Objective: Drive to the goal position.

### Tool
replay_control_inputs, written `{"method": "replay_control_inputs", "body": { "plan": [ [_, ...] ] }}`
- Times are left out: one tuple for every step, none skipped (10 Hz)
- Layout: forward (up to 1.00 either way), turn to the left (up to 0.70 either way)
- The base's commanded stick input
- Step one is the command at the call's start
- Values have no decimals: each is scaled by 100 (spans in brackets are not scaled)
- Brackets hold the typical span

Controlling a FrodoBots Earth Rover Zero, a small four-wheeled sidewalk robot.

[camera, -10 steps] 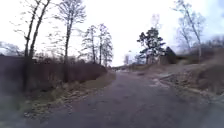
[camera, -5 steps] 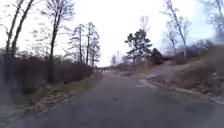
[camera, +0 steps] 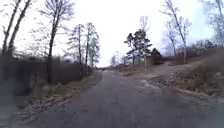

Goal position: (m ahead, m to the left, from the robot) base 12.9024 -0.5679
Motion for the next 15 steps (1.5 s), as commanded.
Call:
{"method": "replay_control_inputs", "body": {
  "plan": [
    [50, 1],
    [50, 1],
    [50, 1],
    [50, 1],
    [50, 1],
    [50, 1],
    [50, 1],
    [50, 1],
    [50, 1],
    [50, 1],
    [50, 1],
    [50, 1],
    [50, 1],
    [50, 1],
    [50, 1]
  ]
}}
